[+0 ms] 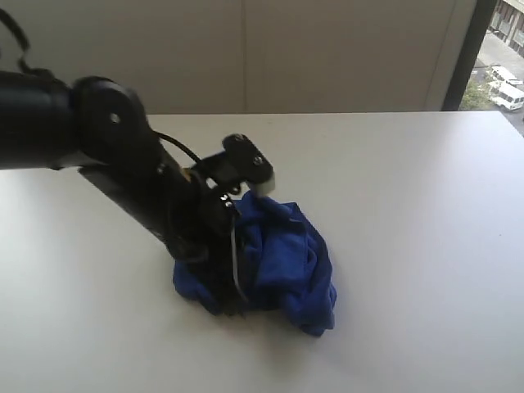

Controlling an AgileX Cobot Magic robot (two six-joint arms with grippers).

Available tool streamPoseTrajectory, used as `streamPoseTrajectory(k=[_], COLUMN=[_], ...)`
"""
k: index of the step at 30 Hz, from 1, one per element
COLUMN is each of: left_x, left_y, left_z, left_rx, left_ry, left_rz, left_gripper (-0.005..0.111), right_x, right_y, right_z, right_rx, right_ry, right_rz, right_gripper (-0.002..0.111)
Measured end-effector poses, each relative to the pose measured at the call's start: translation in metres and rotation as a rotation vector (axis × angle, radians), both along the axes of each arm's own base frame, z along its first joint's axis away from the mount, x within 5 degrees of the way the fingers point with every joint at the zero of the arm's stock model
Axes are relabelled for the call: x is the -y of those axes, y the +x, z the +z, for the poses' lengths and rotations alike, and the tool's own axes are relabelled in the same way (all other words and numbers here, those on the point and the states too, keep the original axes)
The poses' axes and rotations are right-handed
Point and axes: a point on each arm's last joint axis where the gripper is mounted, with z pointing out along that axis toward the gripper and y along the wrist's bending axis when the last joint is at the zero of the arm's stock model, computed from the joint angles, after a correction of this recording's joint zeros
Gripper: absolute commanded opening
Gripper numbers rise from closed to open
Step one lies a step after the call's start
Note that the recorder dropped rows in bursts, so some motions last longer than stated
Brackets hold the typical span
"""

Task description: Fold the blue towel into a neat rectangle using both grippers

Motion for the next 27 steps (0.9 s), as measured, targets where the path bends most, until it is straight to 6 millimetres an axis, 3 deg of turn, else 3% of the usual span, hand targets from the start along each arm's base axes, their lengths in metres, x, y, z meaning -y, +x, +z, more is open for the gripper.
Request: streamPoseTrajectory(k=[1,3,5,15,17,21,25,27], left_x=[0.011,0.026,0.034,0.044,0.044,0.044,0.042,0.037], left_y=[0.004,0.006,0.008,0.024,0.024,0.025,0.024,0.02], left_z=[-0.011,-0.03,-0.042,-0.061,-0.065,-0.065,-0.061,-0.047], left_rx=[0.051,0.122,0.173,0.277,0.274,0.293,0.311,0.322], left_ry=[0.045,0.097,0.116,0.103,0.113,0.12,0.142,0.153], left_rz=[-0.071,-0.185,-0.228,-0.208,-0.214,-0.224,-0.255,-0.28], left_gripper=[0.008,0.032,0.045,0.045,0.042,0.003,0.0,0.0], right_x=[0.0,0.0,0.0,0.0,0.0,0.0,0.0,0.0], right_y=[0.0,0.0,0.0,0.0,0.0,0.0,0.0,0.0], right_z=[0.0,0.0,0.0,0.0,0.0,0.0,0.0,0.0], right_rx=[0.0,0.0,0.0,0.0,0.0,0.0,0.0,0.0], right_ry=[0.0,0.002,0.002,0.002,0.002,0.002,0.002,0.002], right_rz=[0.0,0.0,0.0,0.0,0.0,0.0,0.0,0.0], right_gripper=[0.0,0.0,0.0,0.0,0.0,0.0,0.0,0.0])
